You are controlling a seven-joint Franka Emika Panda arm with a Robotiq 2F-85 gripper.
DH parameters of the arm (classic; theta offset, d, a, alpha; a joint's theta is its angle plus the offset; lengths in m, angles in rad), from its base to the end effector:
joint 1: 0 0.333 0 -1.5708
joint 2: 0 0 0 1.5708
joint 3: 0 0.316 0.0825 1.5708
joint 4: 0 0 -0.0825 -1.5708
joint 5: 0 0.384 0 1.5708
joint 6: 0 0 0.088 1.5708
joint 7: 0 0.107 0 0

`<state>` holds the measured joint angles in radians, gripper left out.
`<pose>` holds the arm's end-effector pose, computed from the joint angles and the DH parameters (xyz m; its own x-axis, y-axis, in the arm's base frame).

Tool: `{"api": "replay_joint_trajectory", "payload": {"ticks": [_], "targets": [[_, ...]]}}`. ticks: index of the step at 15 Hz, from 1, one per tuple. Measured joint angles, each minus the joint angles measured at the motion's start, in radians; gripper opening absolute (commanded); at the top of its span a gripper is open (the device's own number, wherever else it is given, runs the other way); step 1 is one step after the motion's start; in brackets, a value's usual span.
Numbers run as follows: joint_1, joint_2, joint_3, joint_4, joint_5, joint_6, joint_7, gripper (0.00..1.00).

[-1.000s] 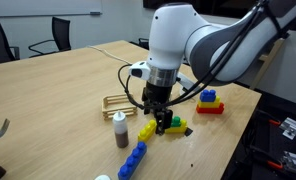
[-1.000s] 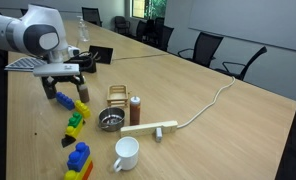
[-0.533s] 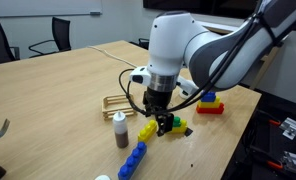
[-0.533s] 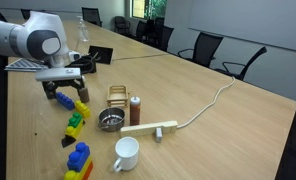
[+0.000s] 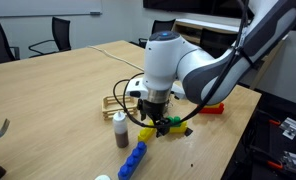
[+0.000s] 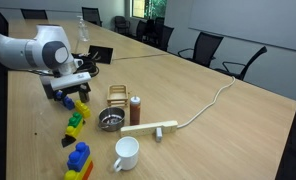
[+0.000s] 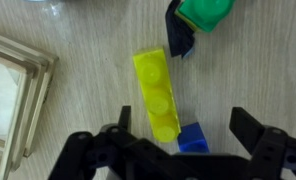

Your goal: Take the yellow block and put it on the blue block

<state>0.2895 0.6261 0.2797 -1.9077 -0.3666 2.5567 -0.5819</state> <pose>0.5339 0.3389 0.1817 0.1724 0.9849 0.0169 0.9817 -0.1732 0.0786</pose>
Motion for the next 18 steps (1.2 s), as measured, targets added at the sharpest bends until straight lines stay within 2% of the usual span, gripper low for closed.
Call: {"api": "replay_joint_trajectory", "payload": {"ticks": [8, 18], "targets": [[-0.009, 0.079, -0.014, 0.091, -0.035, 0.036, -0.130, 1.00], [-0.011, 0.118, -0.004, 0.108, -0.028, 0.039, -0.150, 1.00]]}}
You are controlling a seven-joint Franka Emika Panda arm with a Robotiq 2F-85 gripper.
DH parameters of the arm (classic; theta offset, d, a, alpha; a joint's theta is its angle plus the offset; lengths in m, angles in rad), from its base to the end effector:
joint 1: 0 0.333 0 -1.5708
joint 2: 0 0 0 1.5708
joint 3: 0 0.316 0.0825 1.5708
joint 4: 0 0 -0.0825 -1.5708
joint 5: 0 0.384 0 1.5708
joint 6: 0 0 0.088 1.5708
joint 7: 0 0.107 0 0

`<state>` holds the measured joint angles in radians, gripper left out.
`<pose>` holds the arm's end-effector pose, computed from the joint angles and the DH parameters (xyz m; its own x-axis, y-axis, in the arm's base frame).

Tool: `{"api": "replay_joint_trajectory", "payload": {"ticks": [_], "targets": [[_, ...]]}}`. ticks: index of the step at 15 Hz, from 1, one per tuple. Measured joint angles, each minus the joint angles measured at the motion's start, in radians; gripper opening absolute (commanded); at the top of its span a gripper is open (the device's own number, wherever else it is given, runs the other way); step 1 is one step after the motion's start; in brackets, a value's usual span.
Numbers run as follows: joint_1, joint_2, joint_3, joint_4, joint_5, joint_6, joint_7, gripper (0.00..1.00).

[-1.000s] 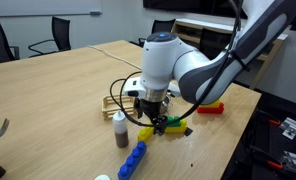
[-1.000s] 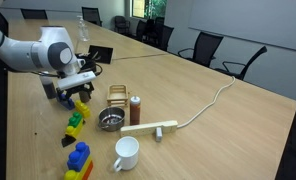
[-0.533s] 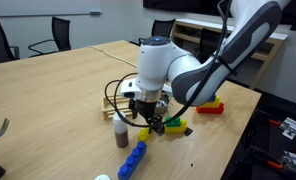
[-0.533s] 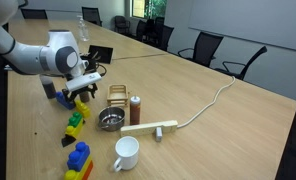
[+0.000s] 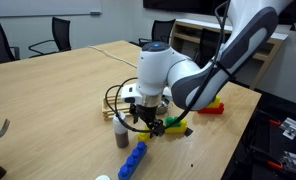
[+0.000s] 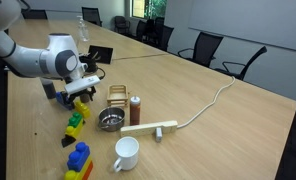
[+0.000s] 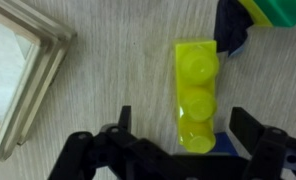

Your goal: Take the yellow block and put it on the blue block

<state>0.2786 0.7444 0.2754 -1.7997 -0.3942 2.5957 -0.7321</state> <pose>0.5604 0.3412 0.1523 0.0320 0.9988 0.0367 0.9946 -0.0355 0.0978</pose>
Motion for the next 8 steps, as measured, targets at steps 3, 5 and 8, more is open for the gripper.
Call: {"api": "replay_joint_trajectory", "payload": {"ticks": [3, 5, 8], "targets": [[-0.001, 0.000, 0.000, -0.008, 0.000, 0.000, 0.000, 0.66], [-0.003, 0.000, 0.000, -0.010, 0.000, 0.000, 0.000, 0.52], [-0.009, 0.000, 0.000, -0.010, 0.000, 0.001, 0.000, 0.31]]}}
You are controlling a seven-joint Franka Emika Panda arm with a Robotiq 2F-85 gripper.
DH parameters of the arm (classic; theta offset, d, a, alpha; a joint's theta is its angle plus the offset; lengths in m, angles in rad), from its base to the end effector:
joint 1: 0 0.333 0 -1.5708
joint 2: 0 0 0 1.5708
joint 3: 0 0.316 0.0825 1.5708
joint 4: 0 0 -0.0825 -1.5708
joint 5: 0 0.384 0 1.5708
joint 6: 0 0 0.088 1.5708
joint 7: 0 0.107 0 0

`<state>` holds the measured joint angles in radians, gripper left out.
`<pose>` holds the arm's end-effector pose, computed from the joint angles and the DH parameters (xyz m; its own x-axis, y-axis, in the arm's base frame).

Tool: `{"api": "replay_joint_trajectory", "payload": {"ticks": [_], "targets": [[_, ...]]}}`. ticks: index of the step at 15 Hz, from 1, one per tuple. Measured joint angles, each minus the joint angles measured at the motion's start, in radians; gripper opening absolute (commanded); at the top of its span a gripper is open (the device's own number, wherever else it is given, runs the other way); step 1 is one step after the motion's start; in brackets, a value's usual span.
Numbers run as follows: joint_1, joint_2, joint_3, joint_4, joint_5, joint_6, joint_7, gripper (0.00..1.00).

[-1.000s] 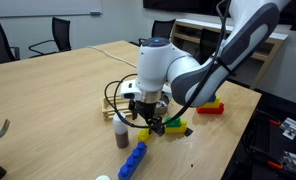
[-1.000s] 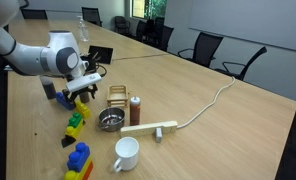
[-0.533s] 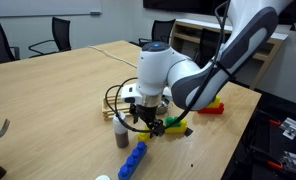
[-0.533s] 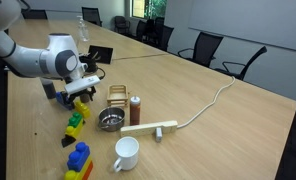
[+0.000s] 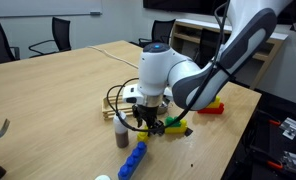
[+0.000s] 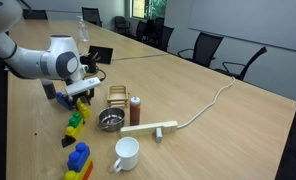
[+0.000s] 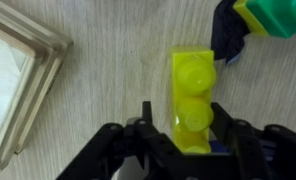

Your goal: Take the yellow block and put it on the blue block

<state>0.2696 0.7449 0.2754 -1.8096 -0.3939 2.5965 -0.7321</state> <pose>0.5599 0.3351 0.1484 0.0397 0.9987 0.0325 0.9951 -0.0425 0.0893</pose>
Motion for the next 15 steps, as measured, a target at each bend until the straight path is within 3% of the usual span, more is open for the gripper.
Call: {"api": "replay_joint_trajectory", "payload": {"ticks": [3, 10, 15], "targets": [[-0.007, 0.000, 0.000, 0.000, 0.002, 0.002, 0.000, 0.10], [-0.021, -0.003, 0.007, 0.000, 0.048, 0.005, 0.000, 0.10], [-0.037, -0.009, 0.048, 0.004, 0.092, 0.005, -0.001, 0.10]]}}
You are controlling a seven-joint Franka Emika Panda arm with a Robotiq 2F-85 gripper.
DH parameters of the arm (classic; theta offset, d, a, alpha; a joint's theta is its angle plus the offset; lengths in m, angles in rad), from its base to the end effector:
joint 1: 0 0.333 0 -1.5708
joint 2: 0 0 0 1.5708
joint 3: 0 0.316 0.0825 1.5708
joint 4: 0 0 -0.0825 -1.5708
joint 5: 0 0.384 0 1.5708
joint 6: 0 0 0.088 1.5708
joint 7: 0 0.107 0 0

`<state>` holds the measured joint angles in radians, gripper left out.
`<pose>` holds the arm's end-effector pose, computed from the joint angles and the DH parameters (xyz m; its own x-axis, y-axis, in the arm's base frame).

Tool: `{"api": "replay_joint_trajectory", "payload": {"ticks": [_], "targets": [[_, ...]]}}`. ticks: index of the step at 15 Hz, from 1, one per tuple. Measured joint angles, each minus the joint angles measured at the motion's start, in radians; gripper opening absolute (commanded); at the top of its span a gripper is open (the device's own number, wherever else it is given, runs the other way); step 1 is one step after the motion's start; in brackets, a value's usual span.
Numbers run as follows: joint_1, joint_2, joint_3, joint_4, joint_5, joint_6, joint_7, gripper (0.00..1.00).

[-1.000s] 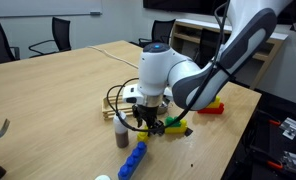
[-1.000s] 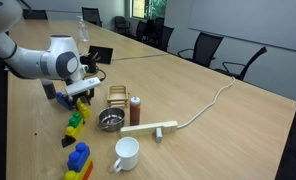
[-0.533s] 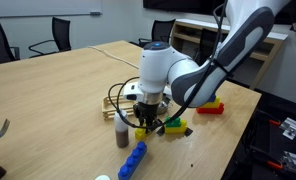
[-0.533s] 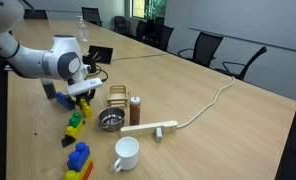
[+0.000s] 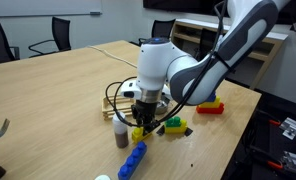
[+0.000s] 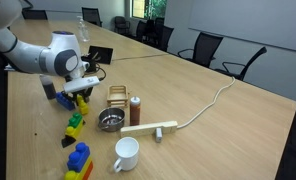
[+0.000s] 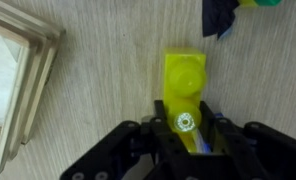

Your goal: Take the yellow block and put it on the blue block

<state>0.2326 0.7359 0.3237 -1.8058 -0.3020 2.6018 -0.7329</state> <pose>0.5635 0.3398 0.1621 0.1161 0.9872 0.1092 0.9910 -0.1225 0.0532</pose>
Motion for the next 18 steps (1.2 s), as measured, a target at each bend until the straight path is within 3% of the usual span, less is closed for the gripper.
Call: {"api": "replay_joint_trajectory", "payload": {"ticks": [11, 18], "targets": [[0.006, -0.106, 0.006, -0.003, 0.034, -0.065, 0.054, 0.10], [0.051, -0.135, 0.044, -0.010, 0.035, -0.066, 0.092, 0.10]]}}
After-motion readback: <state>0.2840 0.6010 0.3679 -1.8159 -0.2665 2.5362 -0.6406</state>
